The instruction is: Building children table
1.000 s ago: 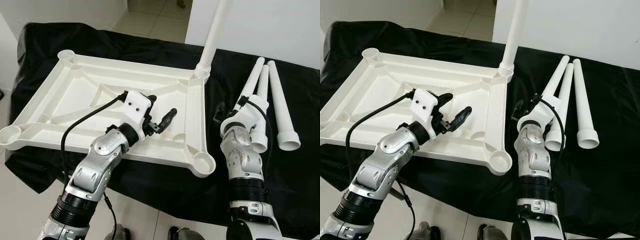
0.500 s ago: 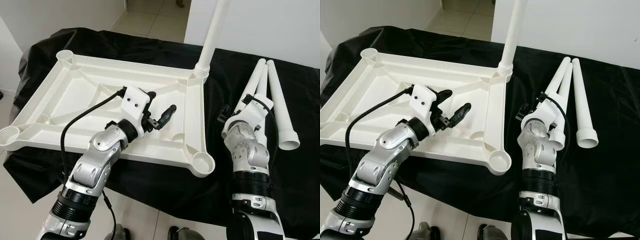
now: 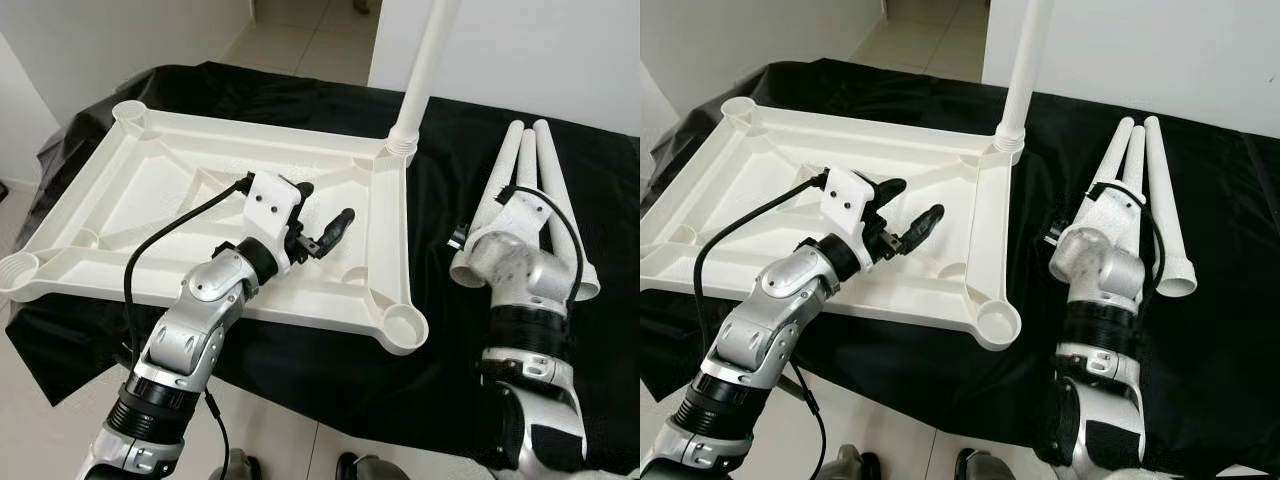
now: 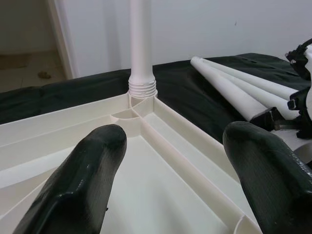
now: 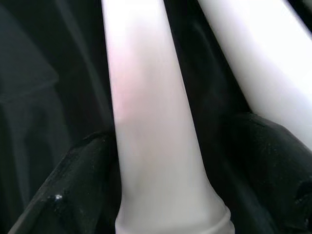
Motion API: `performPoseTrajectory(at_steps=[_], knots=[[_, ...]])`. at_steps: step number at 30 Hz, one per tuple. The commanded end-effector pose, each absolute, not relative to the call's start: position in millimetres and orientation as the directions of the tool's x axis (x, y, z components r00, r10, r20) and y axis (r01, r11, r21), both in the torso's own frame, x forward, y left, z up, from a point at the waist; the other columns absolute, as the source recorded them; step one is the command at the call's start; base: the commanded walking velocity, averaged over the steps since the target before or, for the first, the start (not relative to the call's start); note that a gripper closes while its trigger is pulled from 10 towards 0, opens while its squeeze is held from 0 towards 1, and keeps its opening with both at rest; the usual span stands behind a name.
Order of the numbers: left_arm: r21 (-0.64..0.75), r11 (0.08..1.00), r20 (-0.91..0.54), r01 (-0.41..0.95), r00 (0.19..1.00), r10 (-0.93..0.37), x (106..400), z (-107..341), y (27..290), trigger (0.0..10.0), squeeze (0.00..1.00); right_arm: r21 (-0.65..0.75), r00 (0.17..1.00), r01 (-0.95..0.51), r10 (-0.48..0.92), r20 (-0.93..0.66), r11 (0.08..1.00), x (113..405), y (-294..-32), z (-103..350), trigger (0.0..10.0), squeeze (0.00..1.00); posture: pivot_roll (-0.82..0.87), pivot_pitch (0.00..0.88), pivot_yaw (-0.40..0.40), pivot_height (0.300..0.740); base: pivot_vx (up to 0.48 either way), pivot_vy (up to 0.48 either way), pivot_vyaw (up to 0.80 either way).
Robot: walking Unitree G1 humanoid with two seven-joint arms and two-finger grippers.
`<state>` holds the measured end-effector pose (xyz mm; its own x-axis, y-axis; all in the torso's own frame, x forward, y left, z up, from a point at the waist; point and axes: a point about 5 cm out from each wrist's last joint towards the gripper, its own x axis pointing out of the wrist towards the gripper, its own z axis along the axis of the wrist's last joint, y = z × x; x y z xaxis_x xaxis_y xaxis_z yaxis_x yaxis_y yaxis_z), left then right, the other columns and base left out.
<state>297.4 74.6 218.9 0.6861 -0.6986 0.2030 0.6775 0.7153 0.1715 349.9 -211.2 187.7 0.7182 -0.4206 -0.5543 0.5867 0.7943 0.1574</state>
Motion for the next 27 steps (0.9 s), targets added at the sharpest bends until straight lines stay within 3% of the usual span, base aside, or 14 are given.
performPoseTrajectory(at_steps=[1,4,5,8,9,16,24,25,26,27], knots=[[0.171,0.723,0.184,0.670,0.699,-0.691,297,216,76,10.0,0.00,0.125,0.614,0.602,-0.357,-0.704,0.789,340,-206,151,10.0,0.00,0.04,0.168,0.012,0.740,0.000,0.000,0.00],[0.170,0.726,0.185,0.667,0.702,-0.688,298,216,76,10.0,0.00,0.137,0.580,0.620,-0.334,-0.743,0.772,339,-204,145,10.0,0.00,0.04,0.167,0.011,0.740,0.000,0.000,0.00],[0.169,0.727,0.186,0.666,0.703,-0.687,298,216,76,10.0,0.00,0.136,0.565,0.629,-0.330,-0.757,0.765,337,-203,139,5.3,0.00,0.04,0.166,0.009,0.740,0.000,0.000,0.00],[0.168,0.728,0.186,0.665,0.703,-0.686,298,216,76,10.0,0.00,0.134,0.555,0.634,-0.327,-0.765,0.762,336,-202,136,5.3,0.00,0.04,0.166,0.009,0.740,0.000,0.000,0.00],[0.162,0.731,0.189,0.663,0.706,-0.683,298,216,76,10.0,0.00,0.124,0.540,0.635,-0.324,-0.777,0.762,334,-201,131,0.0,0.00,0.04,0.165,0.007,0.740,0.000,0.000,0.00],[0.147,0.740,0.194,0.656,0.715,-0.672,300,216,76,10.0,0.00,0.167,0.516,0.612,-0.230,-0.825,0.773,328,-193,117,0.0,0.00,0.03,0.160,0.004,0.740,0.000,0.000,0.00],[0.140,0.743,0.200,0.654,0.717,-0.668,300,217,75,10.0,0.00,0.175,0.590,0.580,-0.262,-0.763,0.796,332,-196,126,0.0,0.00,0.03,0.155,0.000,0.740,0.000,0.000,0.00],[0.128,0.747,0.203,0.653,0.720,-0.664,301,217,76,10.0,0.00,0.162,0.680,0.558,-0.336,-0.652,0.814,335,-201,138,9.1,0.00,0.03,0.150,-0.003,0.740,0.000,0.000,0.00],[0.109,0.752,0.209,0.650,0.725,-0.656,302,218,76,10.0,0.00,0.161,0.768,0.521,-0.377,-0.518,0.838,337,-204,149,10.0,0.00,0.03,0.148,-0.004,0.740,0.000,0.000,0.00],[0.095,0.756,0.213,0.647,0.729,-0.651,303,218,77,10.0,0.00,0.157,0.819,0.488,-0.389,-0.423,0.859,337,-204,156,10.0,0.00,0.03,0.148,-0.004,0.740,0.000,0.000,0.00]])
